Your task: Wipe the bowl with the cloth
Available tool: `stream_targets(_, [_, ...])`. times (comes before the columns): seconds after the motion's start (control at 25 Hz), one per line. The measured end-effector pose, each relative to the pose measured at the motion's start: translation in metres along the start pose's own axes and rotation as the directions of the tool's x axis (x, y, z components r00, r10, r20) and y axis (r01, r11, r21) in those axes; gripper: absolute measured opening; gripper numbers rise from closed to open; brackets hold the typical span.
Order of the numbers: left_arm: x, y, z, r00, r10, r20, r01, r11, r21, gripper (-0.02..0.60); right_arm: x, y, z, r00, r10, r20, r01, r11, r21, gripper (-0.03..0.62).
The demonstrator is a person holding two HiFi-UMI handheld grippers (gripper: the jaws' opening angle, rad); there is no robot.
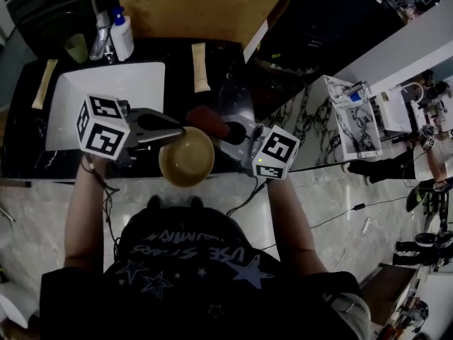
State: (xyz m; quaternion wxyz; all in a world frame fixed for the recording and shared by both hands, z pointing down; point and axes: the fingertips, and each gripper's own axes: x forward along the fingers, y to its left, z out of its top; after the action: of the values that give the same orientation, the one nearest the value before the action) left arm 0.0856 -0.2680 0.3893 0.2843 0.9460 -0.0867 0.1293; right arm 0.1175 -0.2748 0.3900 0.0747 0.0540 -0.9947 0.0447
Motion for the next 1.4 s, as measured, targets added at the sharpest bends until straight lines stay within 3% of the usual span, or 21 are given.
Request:
stream_targets(0.28, [-0.002, -0.028, 0.027, 0.976, -0.148, 0.161, 0.156, 0.987, -0.040, 0.017, 0.014, 0.013, 0.006, 0.982, 0.123, 0.142, -0.138, 0.986, 0.099, 0.051])
stream_targets(0.52, [-0.012, -0.022, 0.046, 0.951, -0.141, 0.275, 0.171, 0.981, -0.088, 0.017, 0.028, 0.031, 0.011, 0.968, 0.172, 0.184, -0.189, 0.979, 0.078, 0.051])
stream_targets(0.76, [-0.019, 0.001, 0.050, 0.950, -0.005, 0.311, 0.040, 0.994, -0.104, 0.018, 0.038, 0.046, 0.003, 0.971, 0.185, 0.152, -0.201, 0.975, 0.094, 0.051])
stream_targets(0.92, [-0.031, 0.024, 0.049, 0.936, 0.121, 0.330, -0.084, 0.989, -0.124, 0.018, 0.037, 0.053, -0.010, 0.974, 0.186, 0.132, -0.203, 0.971, 0.128, 0.051])
stream_targets(1.16, [-0.049, 0.064, 0.034, 0.896, 0.313, 0.315, -0.266, 0.946, -0.183, 0.018, 0.018, 0.045, -0.015, 0.979, 0.116, 0.169, -0.147, 0.971, 0.188, 0.051])
stream_targets(1.4, [-0.050, 0.094, 0.000, 0.866, 0.411, 0.286, -0.353, 0.906, -0.236, 0.018, -0.001, 0.026, -0.016, 0.983, 0.014, 0.183, -0.053, 0.976, 0.210, 0.051])
